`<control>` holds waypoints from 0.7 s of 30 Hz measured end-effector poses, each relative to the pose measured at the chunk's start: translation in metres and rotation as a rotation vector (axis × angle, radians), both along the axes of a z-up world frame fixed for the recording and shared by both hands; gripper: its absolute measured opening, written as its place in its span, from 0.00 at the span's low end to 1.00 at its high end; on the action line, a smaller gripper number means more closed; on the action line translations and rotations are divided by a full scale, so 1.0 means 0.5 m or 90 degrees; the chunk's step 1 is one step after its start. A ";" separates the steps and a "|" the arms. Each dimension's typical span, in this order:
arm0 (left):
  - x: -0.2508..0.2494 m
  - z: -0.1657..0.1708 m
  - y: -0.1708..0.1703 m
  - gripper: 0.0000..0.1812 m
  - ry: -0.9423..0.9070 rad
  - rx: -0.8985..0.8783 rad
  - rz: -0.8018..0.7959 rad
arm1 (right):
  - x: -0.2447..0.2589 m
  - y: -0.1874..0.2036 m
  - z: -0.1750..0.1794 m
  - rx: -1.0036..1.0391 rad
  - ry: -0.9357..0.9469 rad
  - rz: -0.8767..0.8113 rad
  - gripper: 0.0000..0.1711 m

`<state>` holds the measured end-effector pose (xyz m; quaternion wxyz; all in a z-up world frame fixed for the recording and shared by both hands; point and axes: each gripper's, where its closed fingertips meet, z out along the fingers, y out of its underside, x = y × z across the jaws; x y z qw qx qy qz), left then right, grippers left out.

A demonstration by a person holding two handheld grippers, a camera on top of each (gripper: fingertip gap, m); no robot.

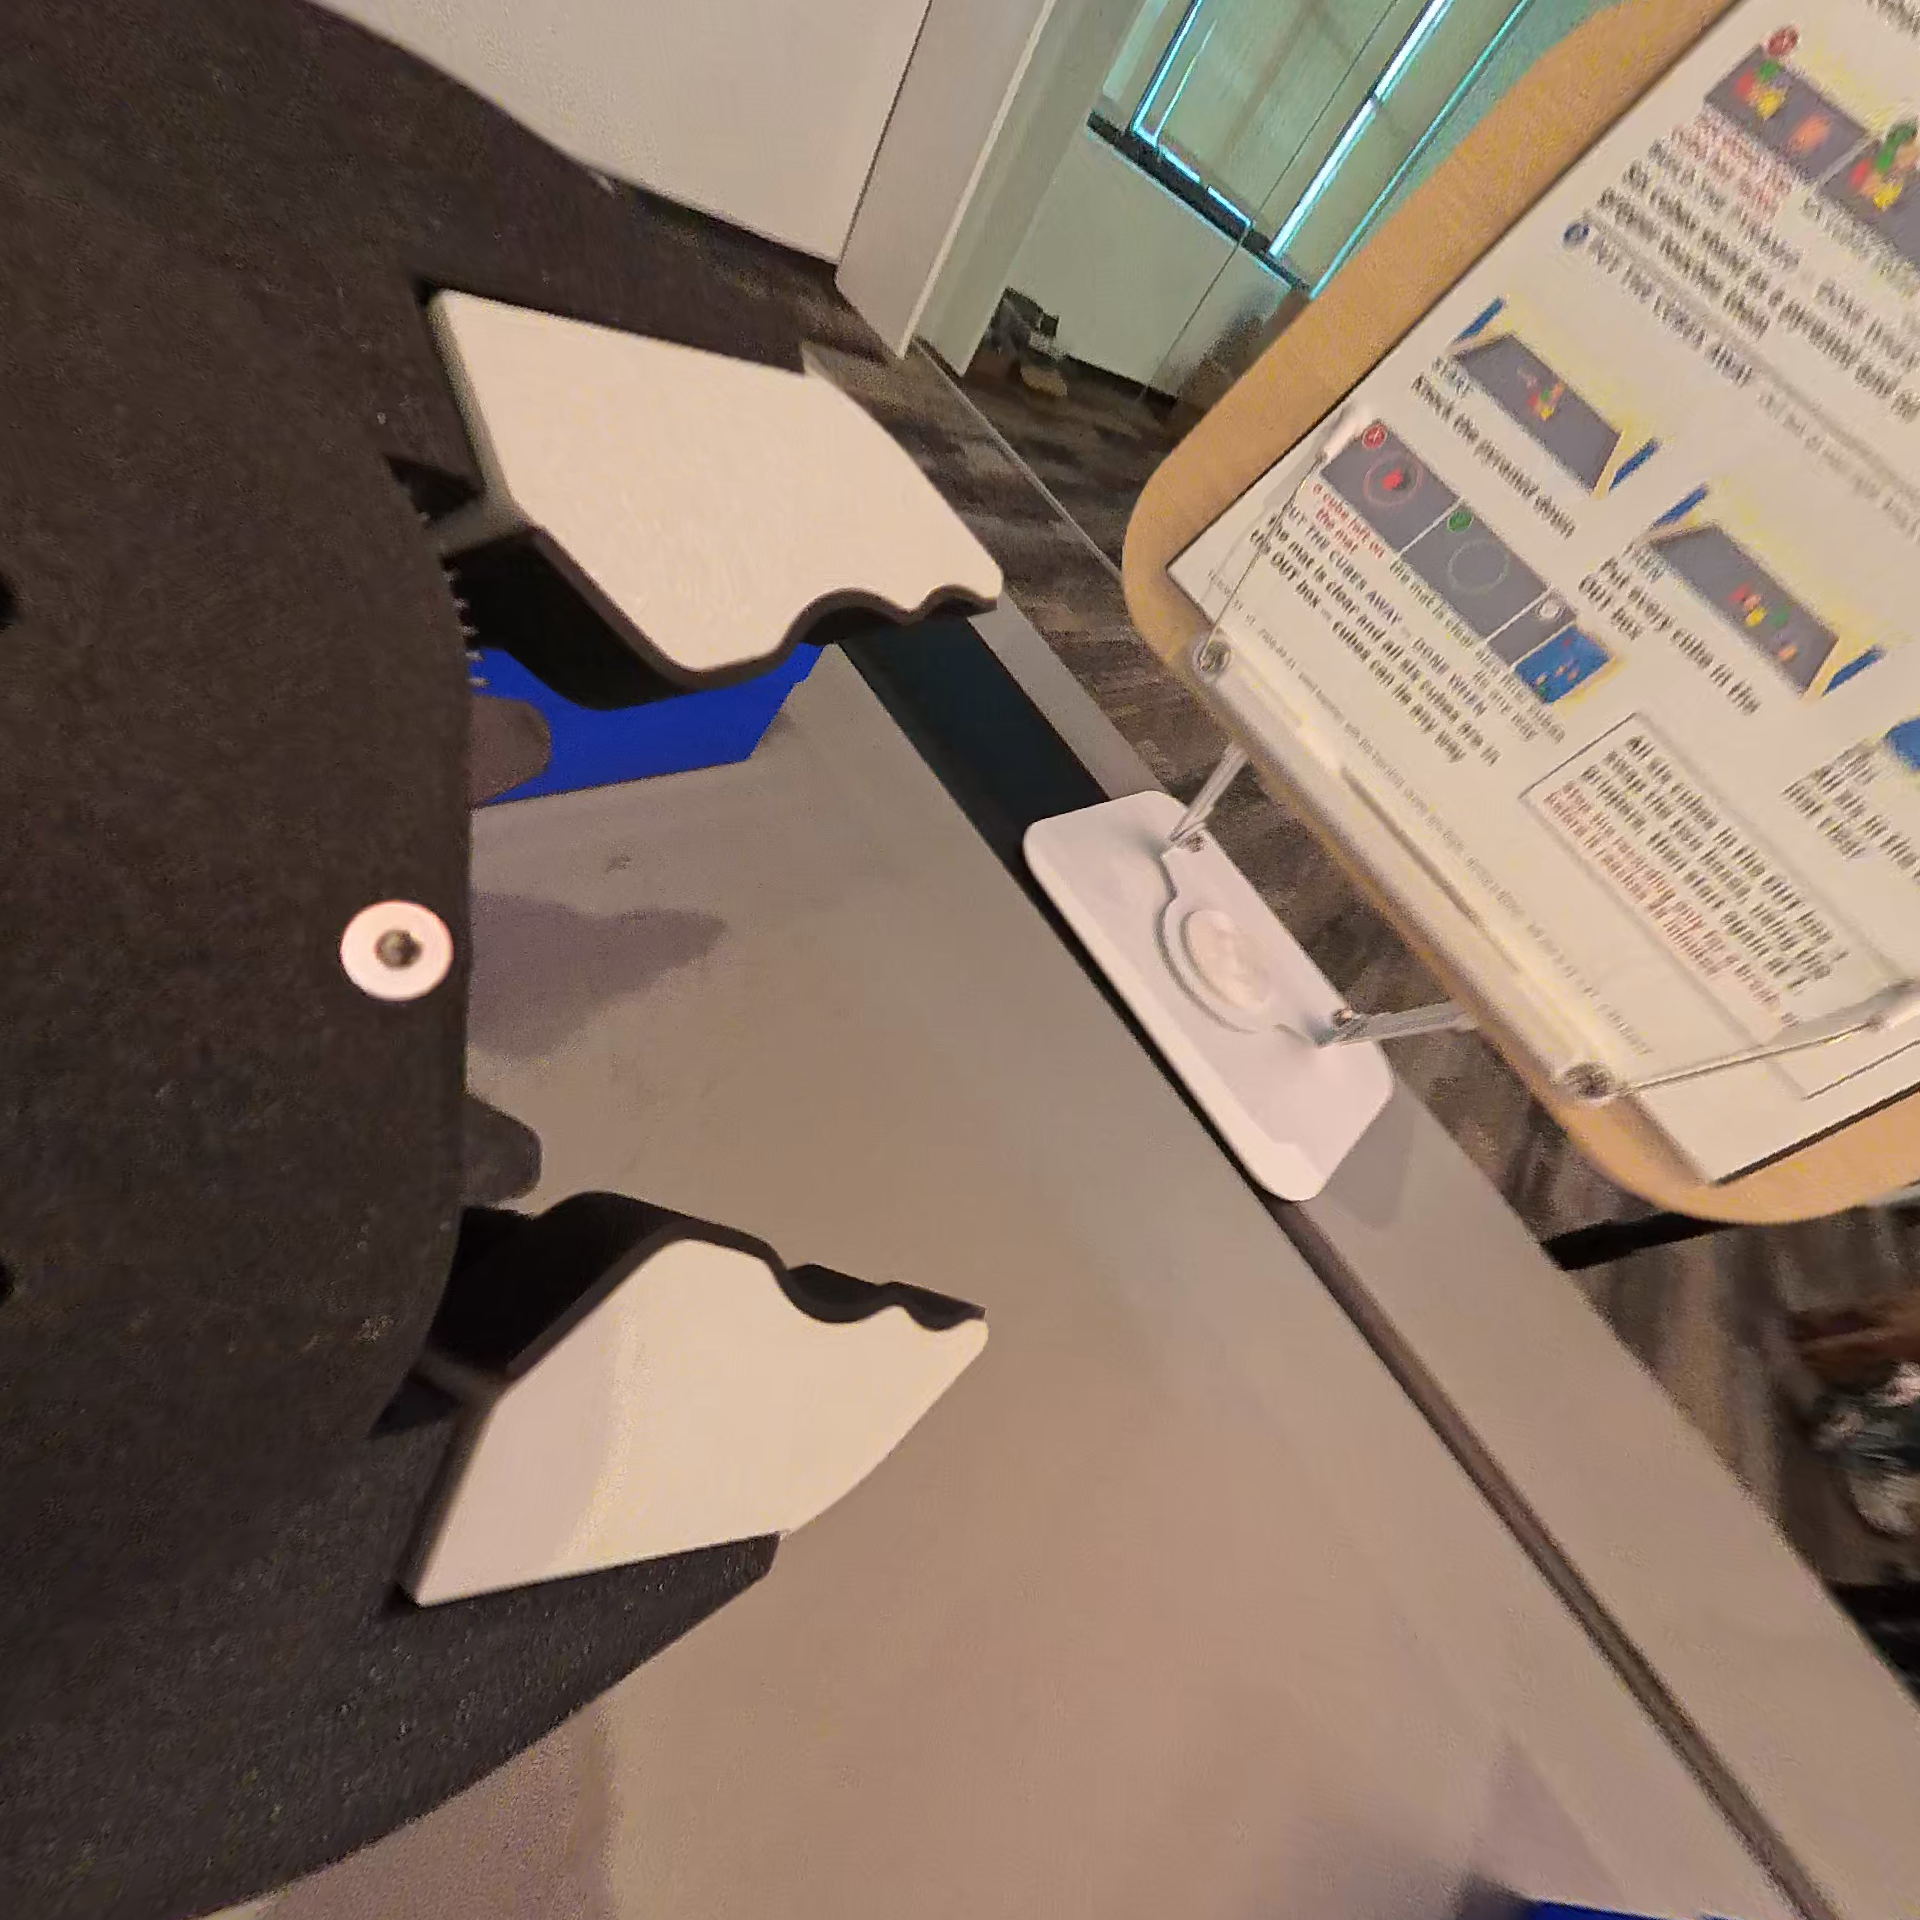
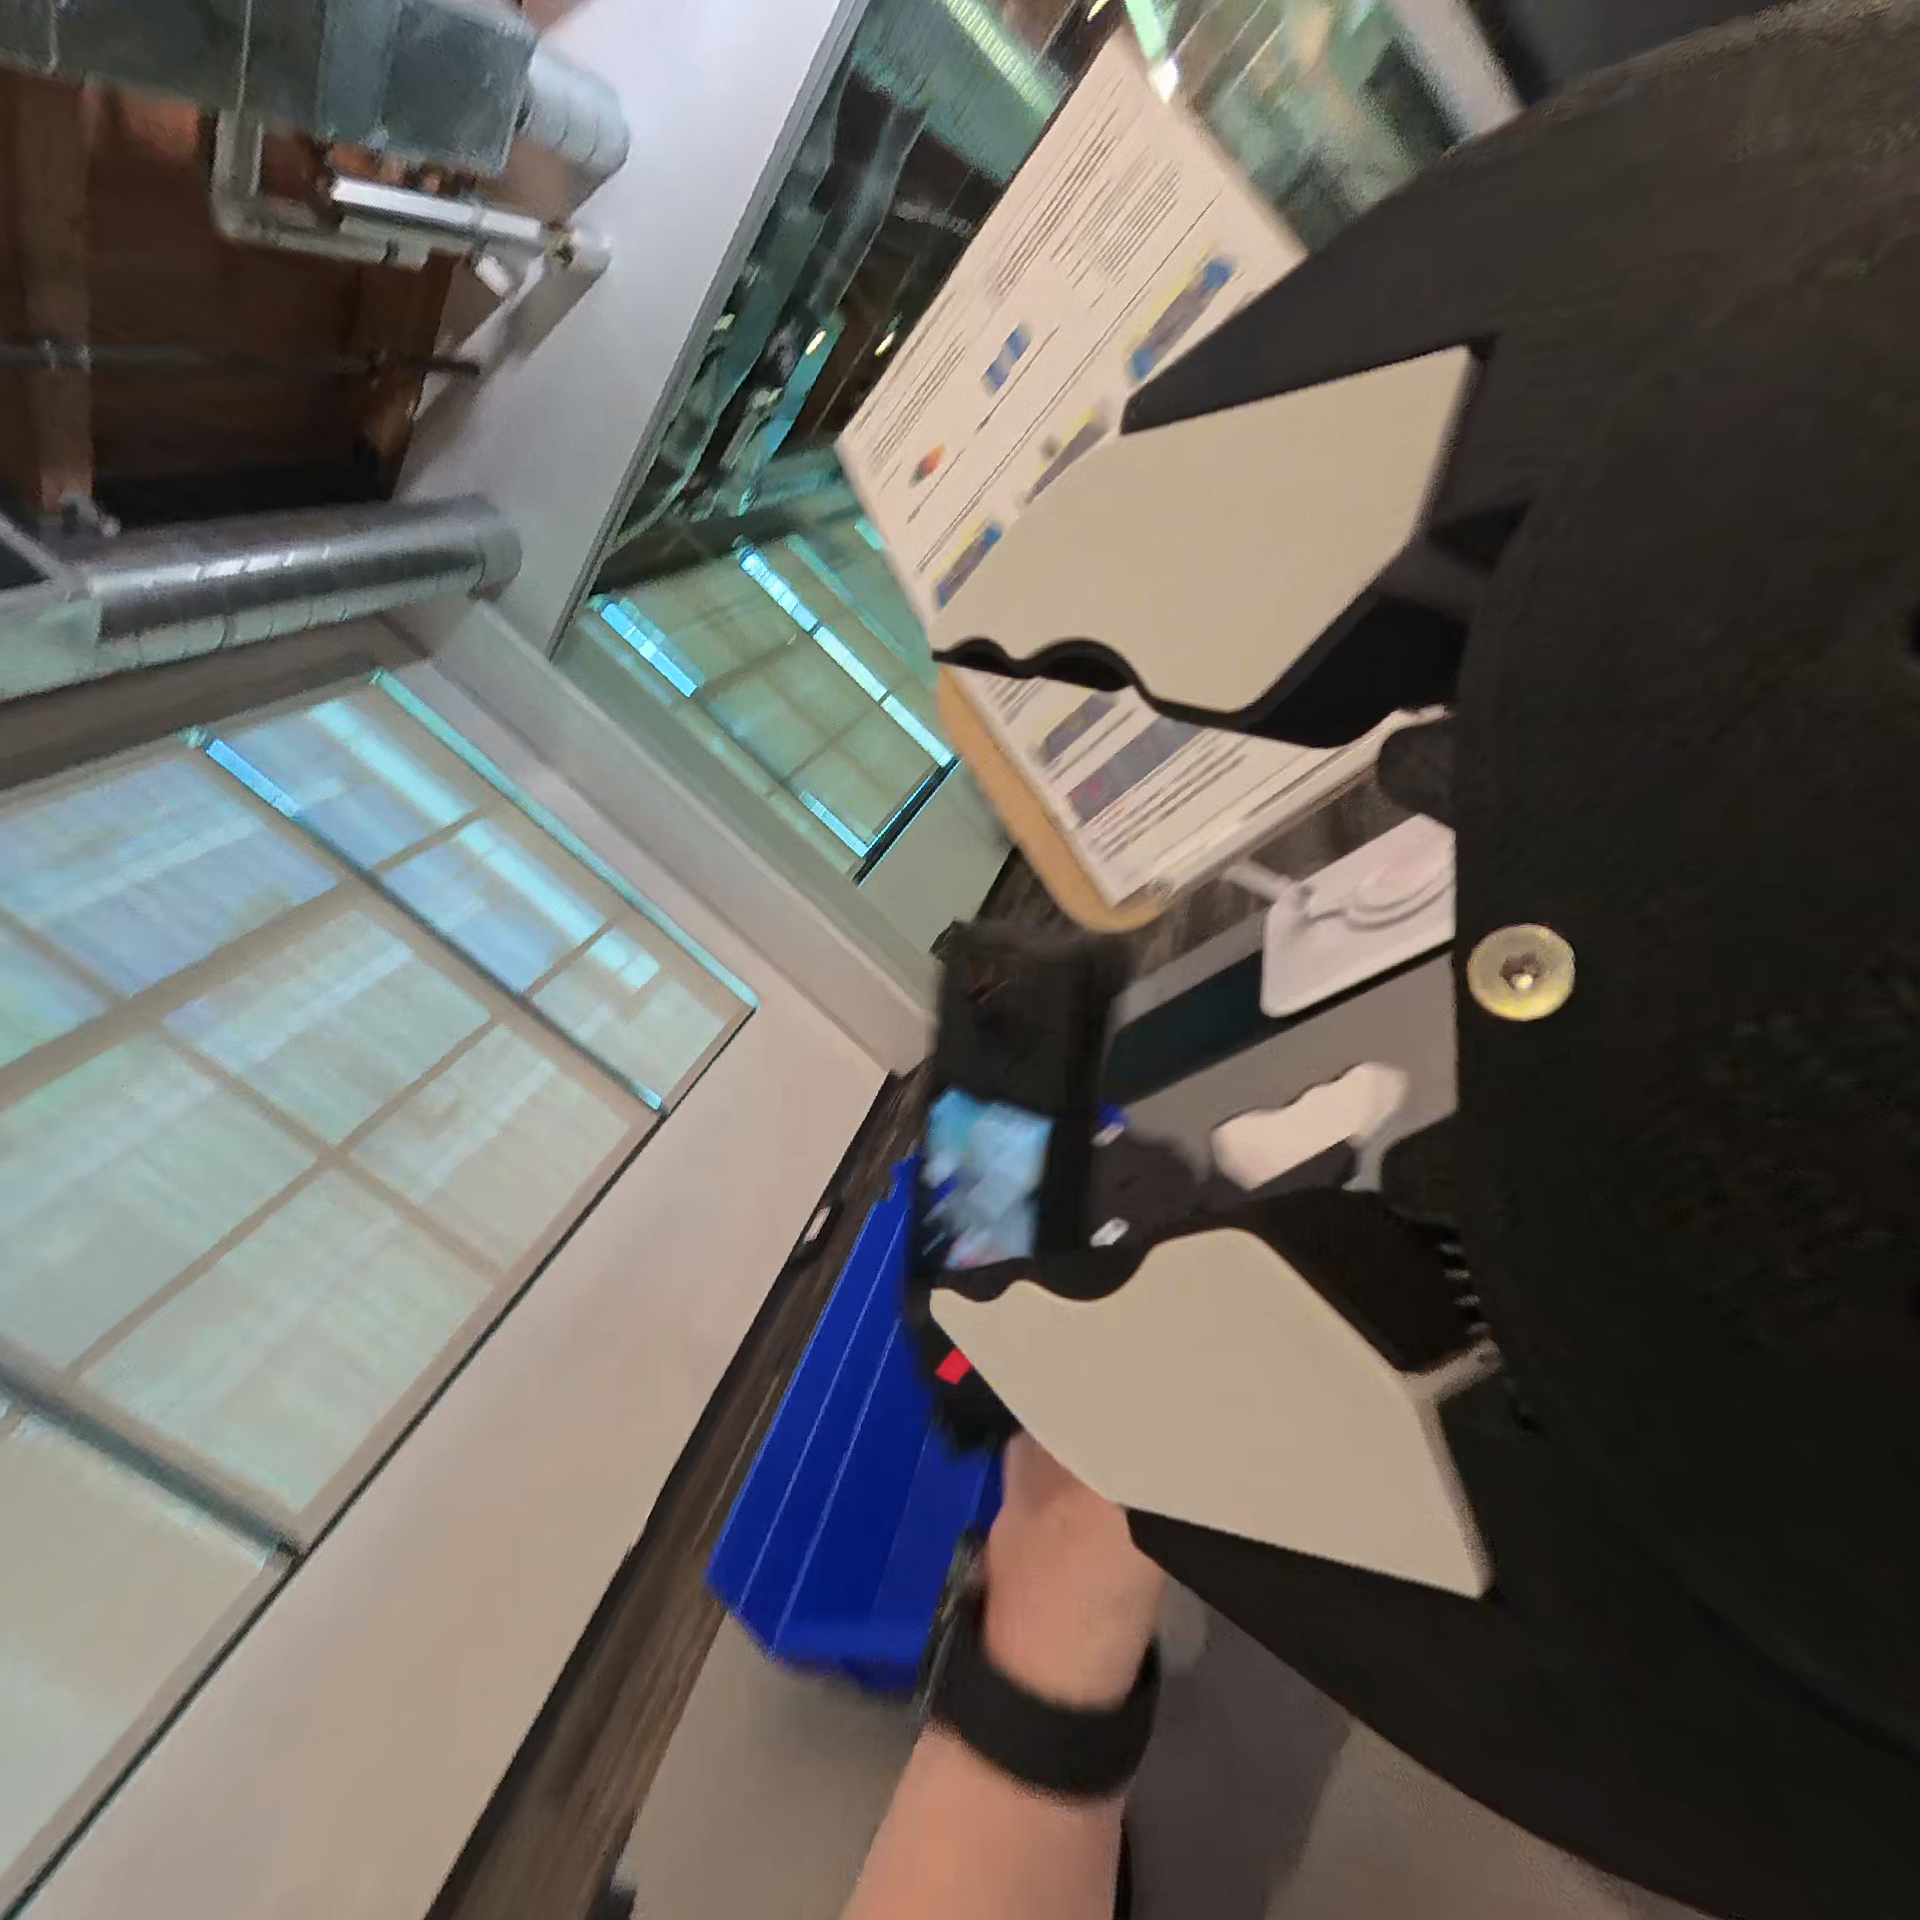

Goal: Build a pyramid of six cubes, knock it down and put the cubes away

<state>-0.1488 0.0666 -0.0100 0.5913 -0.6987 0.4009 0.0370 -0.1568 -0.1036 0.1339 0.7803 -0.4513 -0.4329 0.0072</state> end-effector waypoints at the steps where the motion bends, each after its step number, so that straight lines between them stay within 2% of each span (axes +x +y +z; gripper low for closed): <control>1: -0.007 0.020 0.002 0.66 -0.030 0.004 -0.003 | 0.034 0.021 0.004 -0.006 0.014 -0.028 0.63; 4: -0.023 0.109 -0.014 0.70 -0.150 0.024 -0.046 | 0.133 0.094 -0.015 -0.055 0.055 -0.102 0.61; 6: -0.016 0.186 -0.063 0.71 -0.245 0.049 -0.130 | 0.193 0.162 -0.070 -0.127 0.051 -0.191 0.61; 9: 0.003 0.289 -0.176 0.73 -0.383 0.078 -0.289 | 0.259 0.247 -0.195 -0.260 -0.024 -0.352 0.63; 12: 0.021 0.362 -0.314 0.76 -0.520 0.101 -0.480 | 0.264 0.276 -0.295 -0.350 -0.117 -0.443 0.64; 17: 0.047 0.377 -0.467 0.80 -0.605 0.073 -0.682 | 0.229 0.262 -0.359 -0.406 -0.225 -0.529 0.64; 21: 0.051 0.367 -0.527 0.80 -0.591 0.154 -0.727 | 0.223 0.245 -0.330 -0.365 -0.258 -0.580 0.63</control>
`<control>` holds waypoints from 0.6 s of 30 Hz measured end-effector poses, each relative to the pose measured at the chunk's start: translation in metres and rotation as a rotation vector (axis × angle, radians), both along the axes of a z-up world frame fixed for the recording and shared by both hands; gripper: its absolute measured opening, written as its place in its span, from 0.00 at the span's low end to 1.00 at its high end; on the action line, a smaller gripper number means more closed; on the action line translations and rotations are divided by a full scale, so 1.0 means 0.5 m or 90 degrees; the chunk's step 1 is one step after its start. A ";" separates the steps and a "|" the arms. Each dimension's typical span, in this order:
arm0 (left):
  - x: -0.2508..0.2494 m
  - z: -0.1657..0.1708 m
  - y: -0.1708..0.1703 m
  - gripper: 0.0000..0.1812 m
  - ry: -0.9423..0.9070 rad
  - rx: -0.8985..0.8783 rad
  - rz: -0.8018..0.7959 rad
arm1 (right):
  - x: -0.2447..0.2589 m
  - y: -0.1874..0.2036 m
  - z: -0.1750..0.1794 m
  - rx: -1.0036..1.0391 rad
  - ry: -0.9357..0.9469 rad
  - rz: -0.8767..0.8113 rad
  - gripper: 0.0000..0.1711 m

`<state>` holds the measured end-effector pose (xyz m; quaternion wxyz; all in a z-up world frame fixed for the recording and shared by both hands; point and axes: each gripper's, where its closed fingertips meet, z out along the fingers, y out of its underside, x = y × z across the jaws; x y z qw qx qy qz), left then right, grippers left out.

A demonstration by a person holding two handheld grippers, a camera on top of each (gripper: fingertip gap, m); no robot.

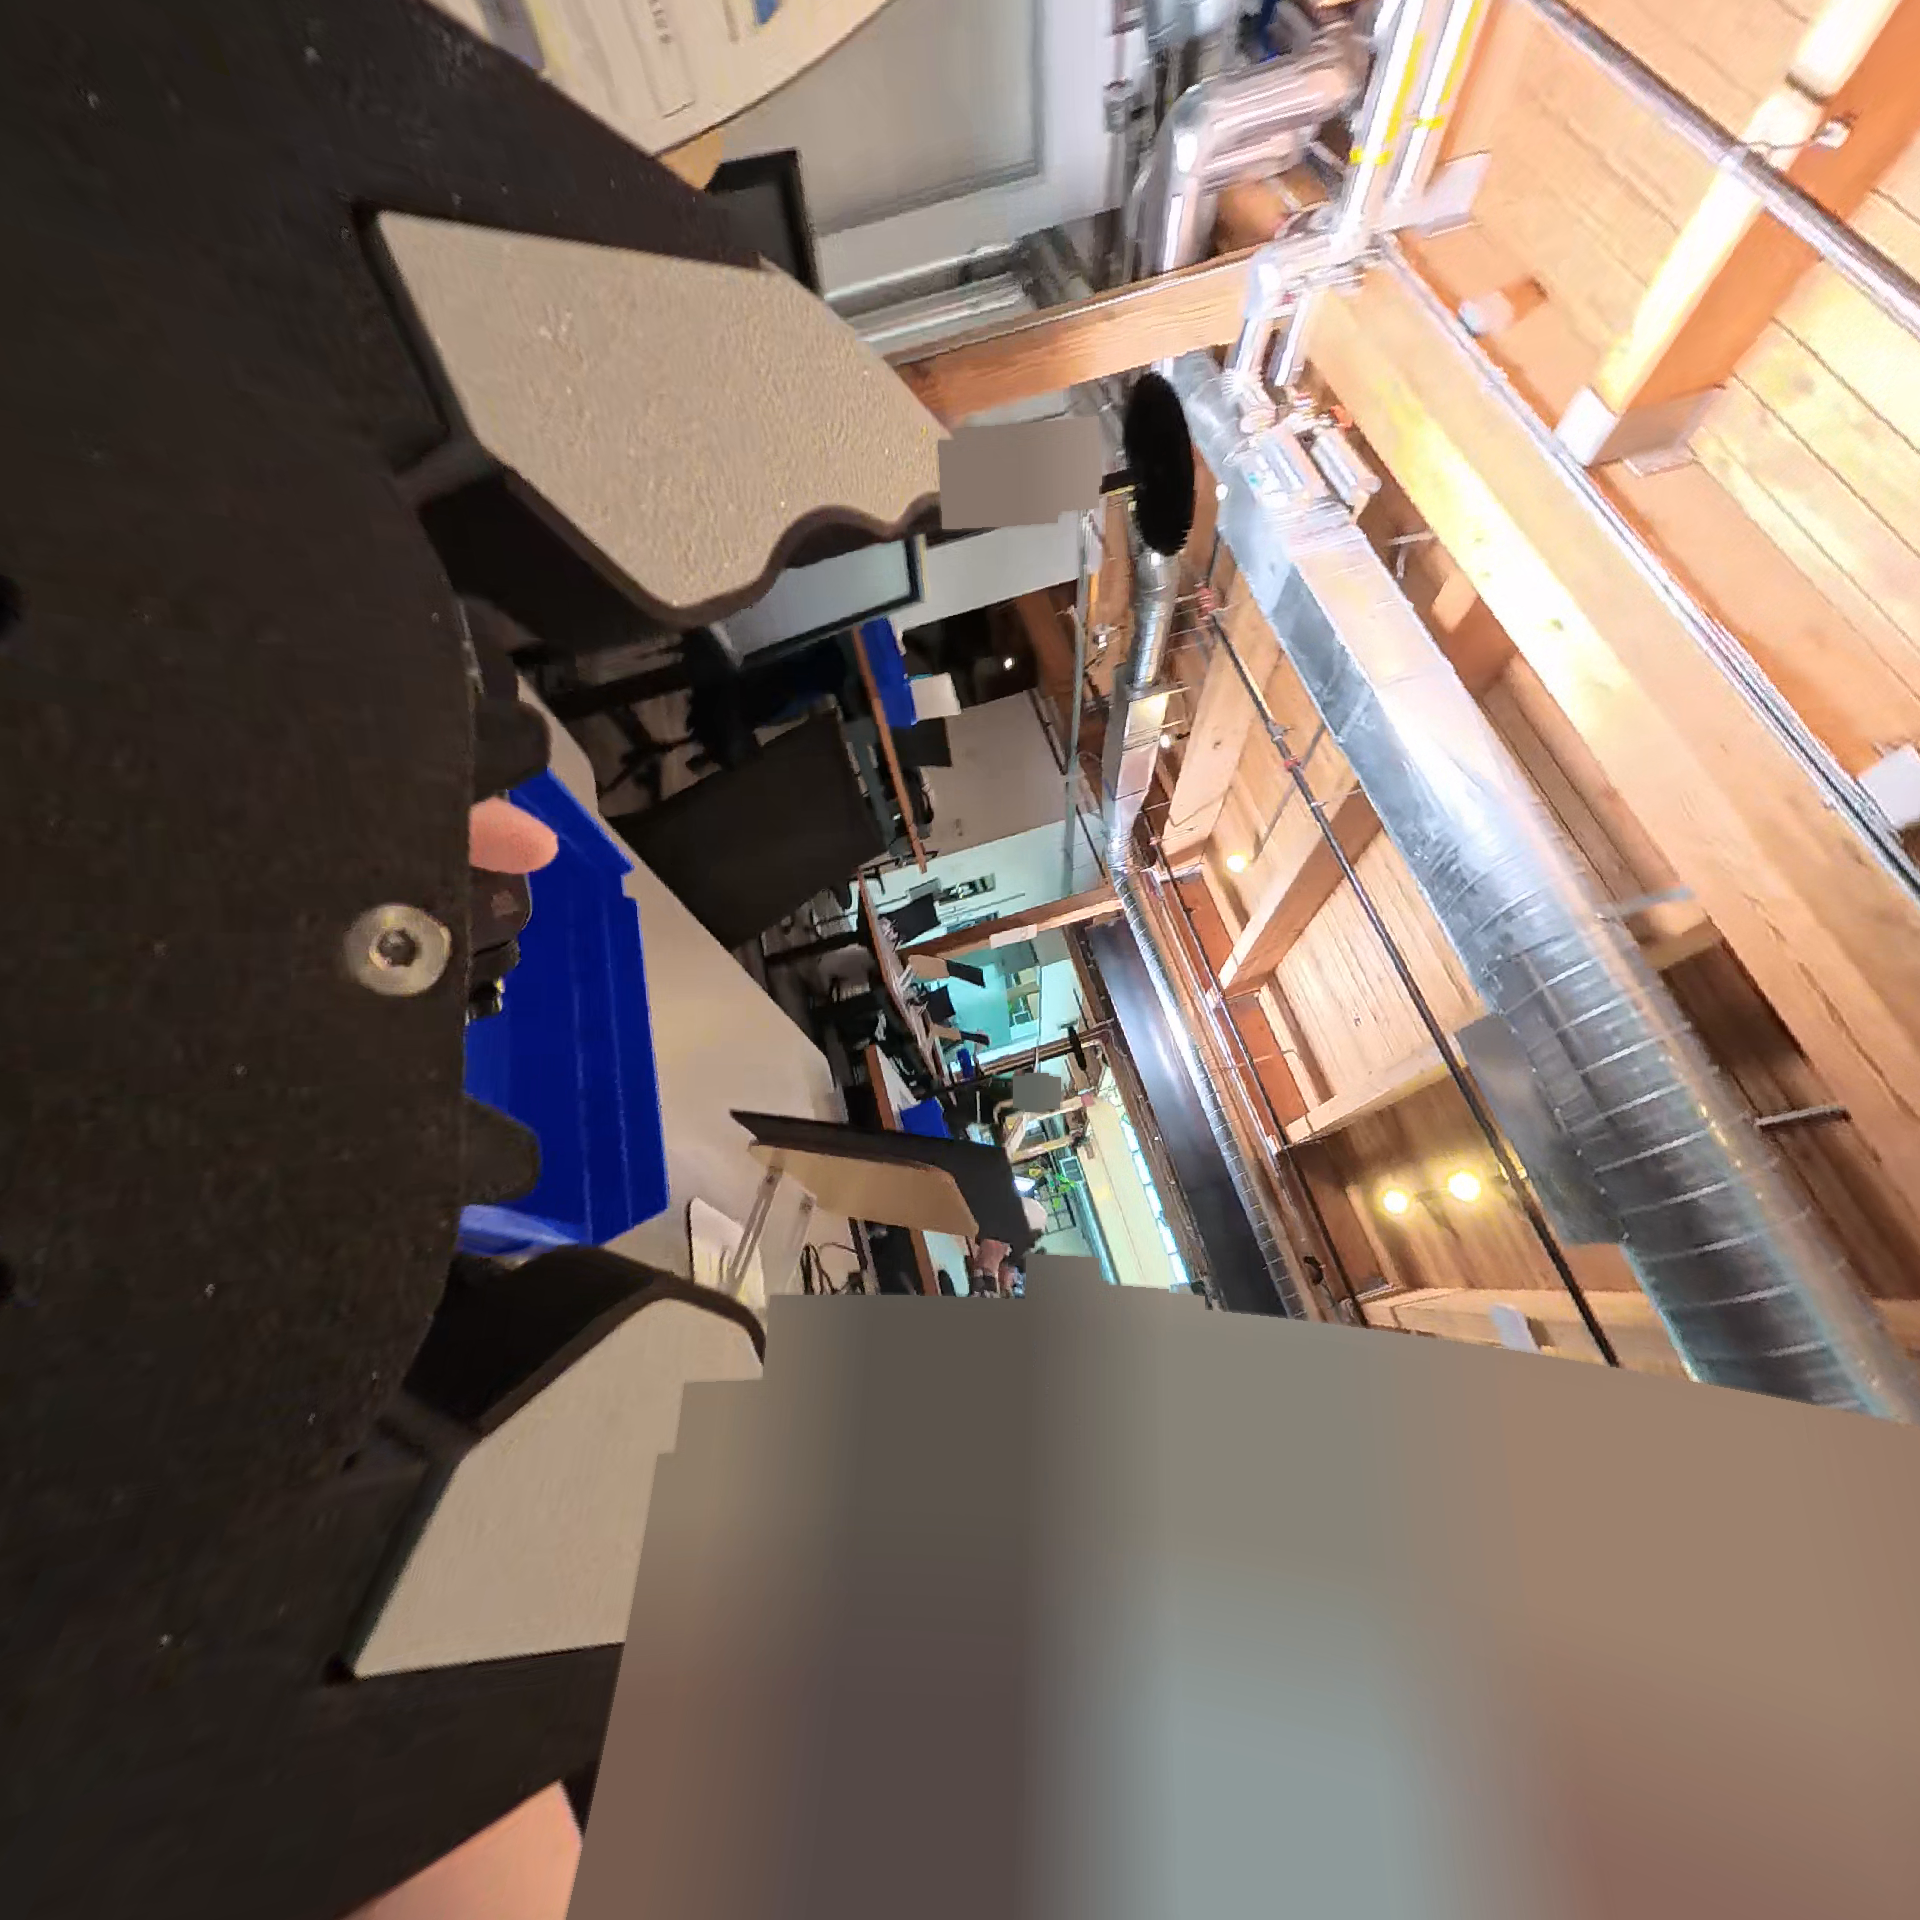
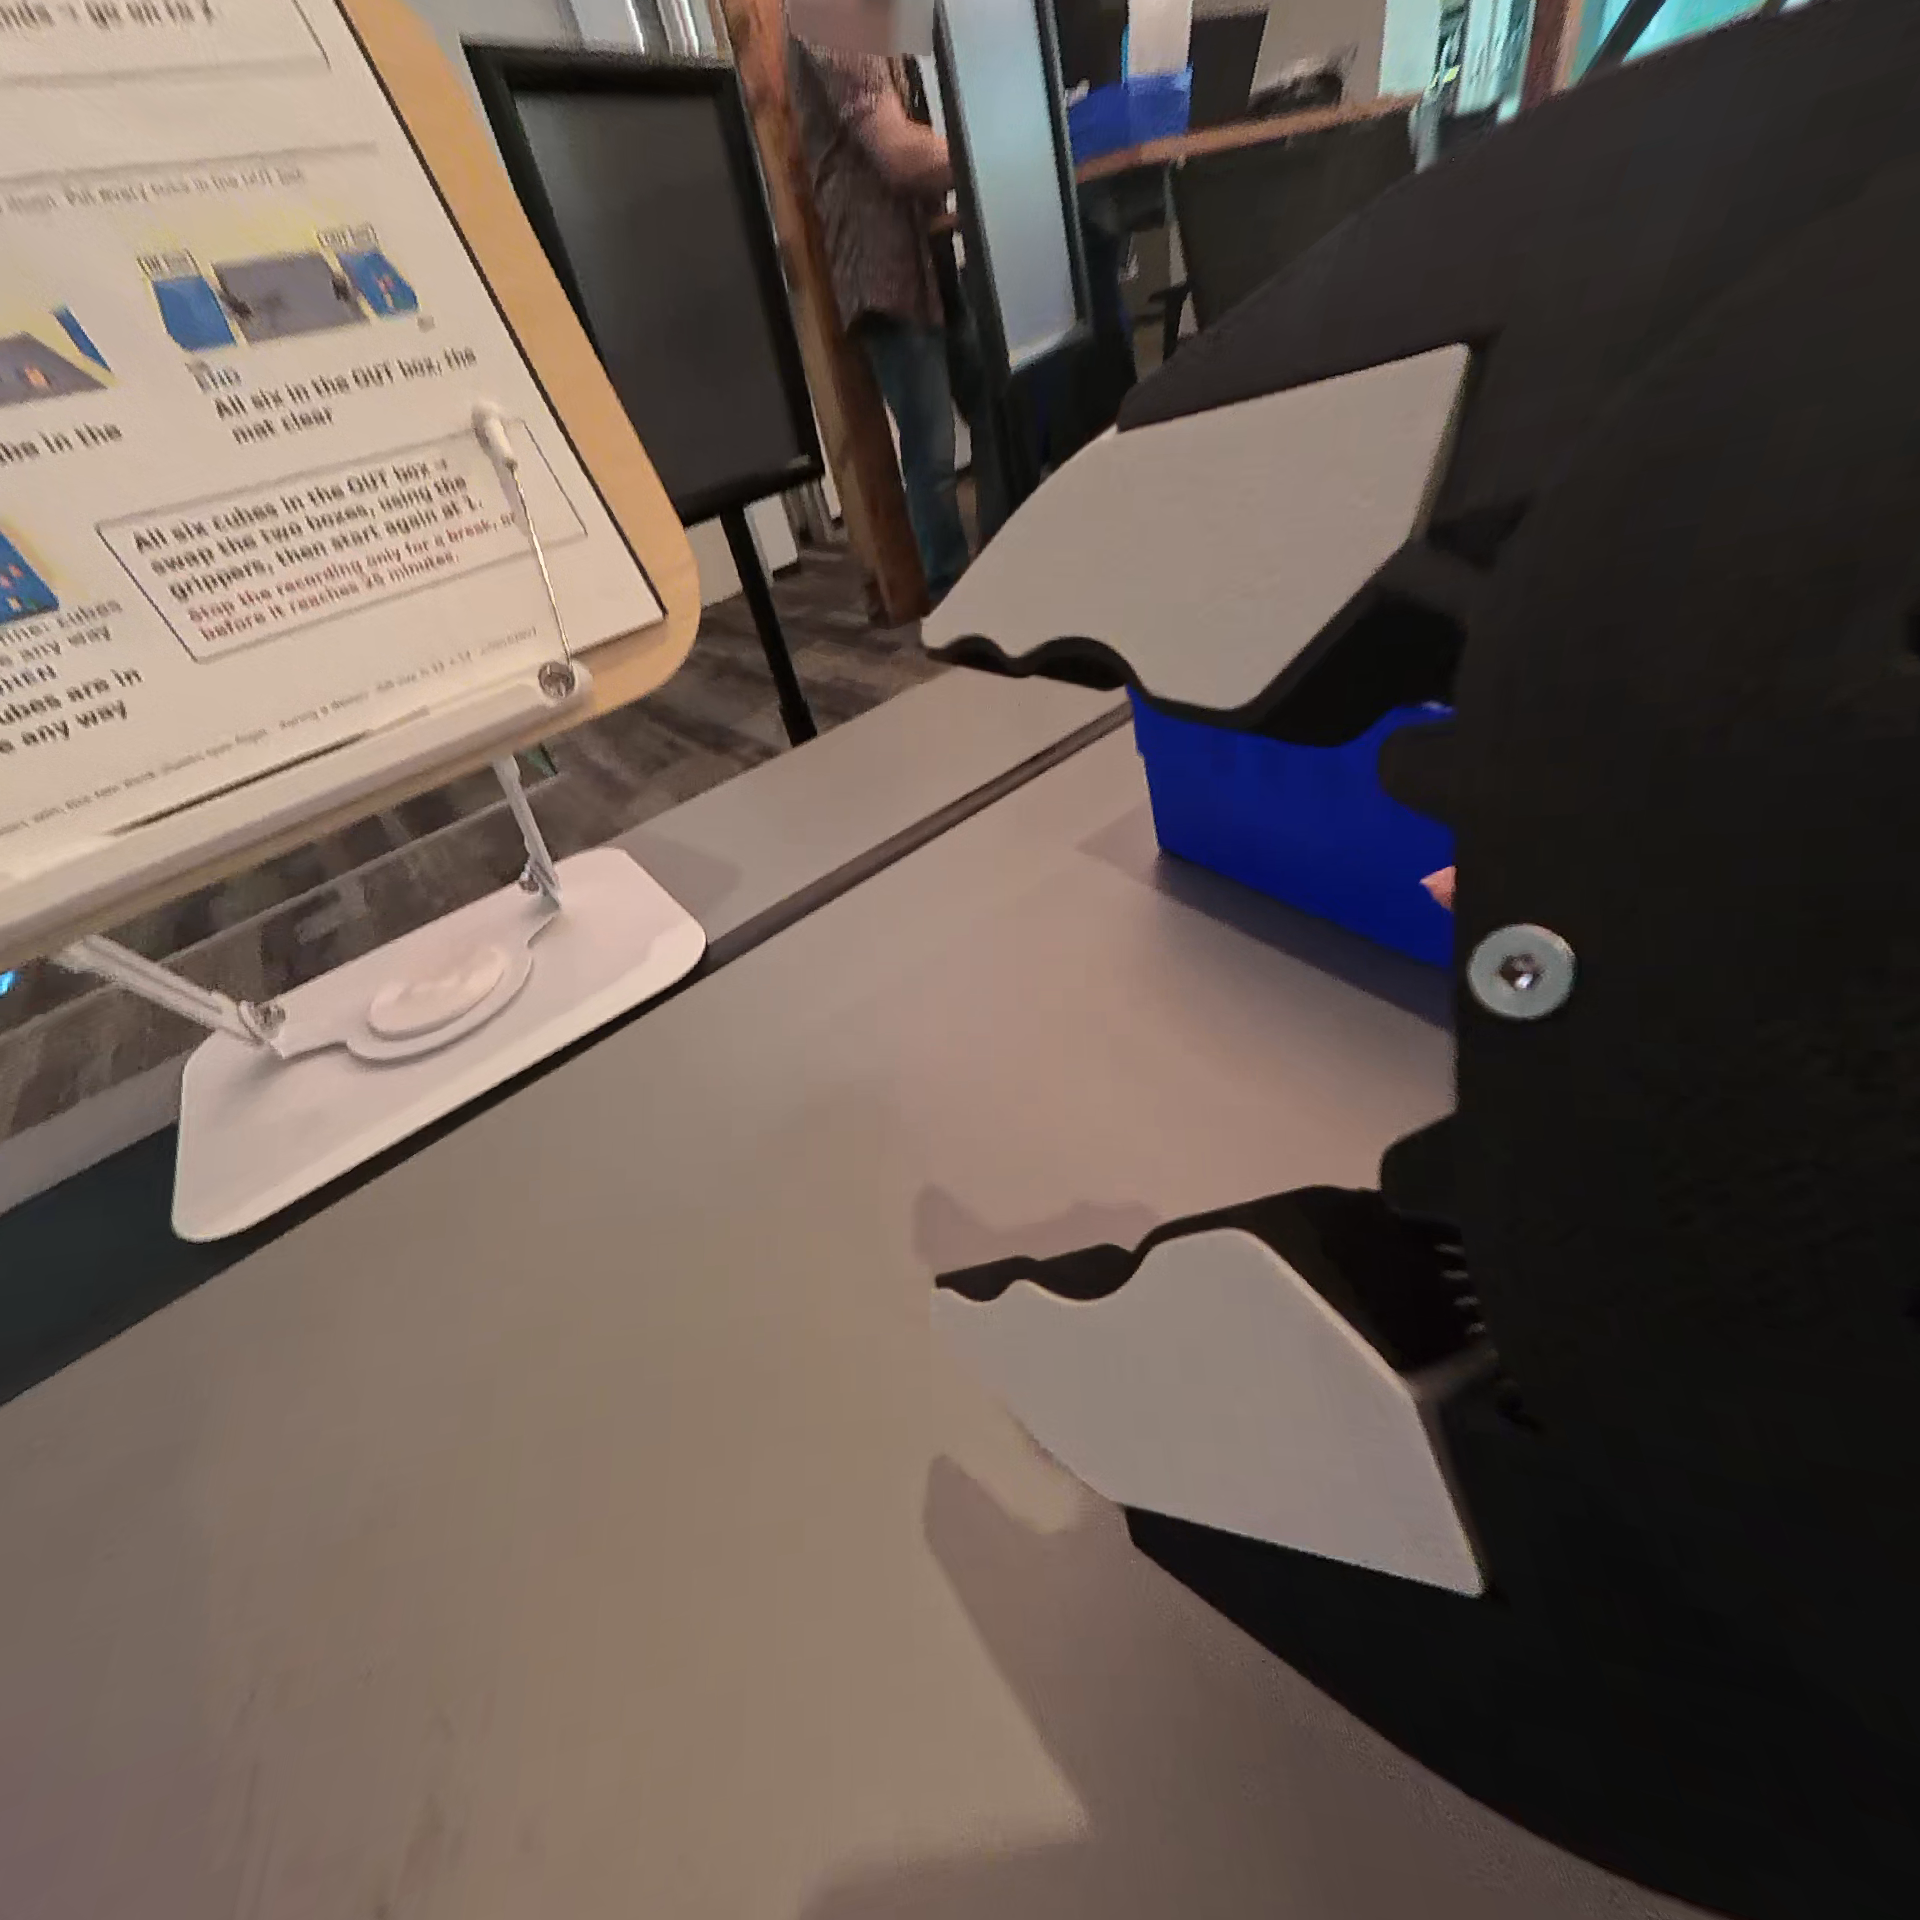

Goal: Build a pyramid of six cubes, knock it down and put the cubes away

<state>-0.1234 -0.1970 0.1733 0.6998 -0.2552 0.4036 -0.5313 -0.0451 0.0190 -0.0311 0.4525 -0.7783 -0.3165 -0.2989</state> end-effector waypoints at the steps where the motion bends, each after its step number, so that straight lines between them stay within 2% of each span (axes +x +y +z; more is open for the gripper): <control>1: 0.001 -0.004 -0.014 0.80 -0.008 0.033 0.015 | 0.002 -0.003 0.009 0.011 -0.012 -0.008 0.63; 8: 0.028 -0.046 -0.070 0.77 -0.025 0.231 0.134 | -0.010 -0.007 -0.004 0.001 -0.066 -0.018 0.63; 18: 0.059 -0.080 -0.054 0.76 0.030 0.247 0.167 | -0.027 -0.010 -0.032 -0.034 -0.087 -0.015 0.64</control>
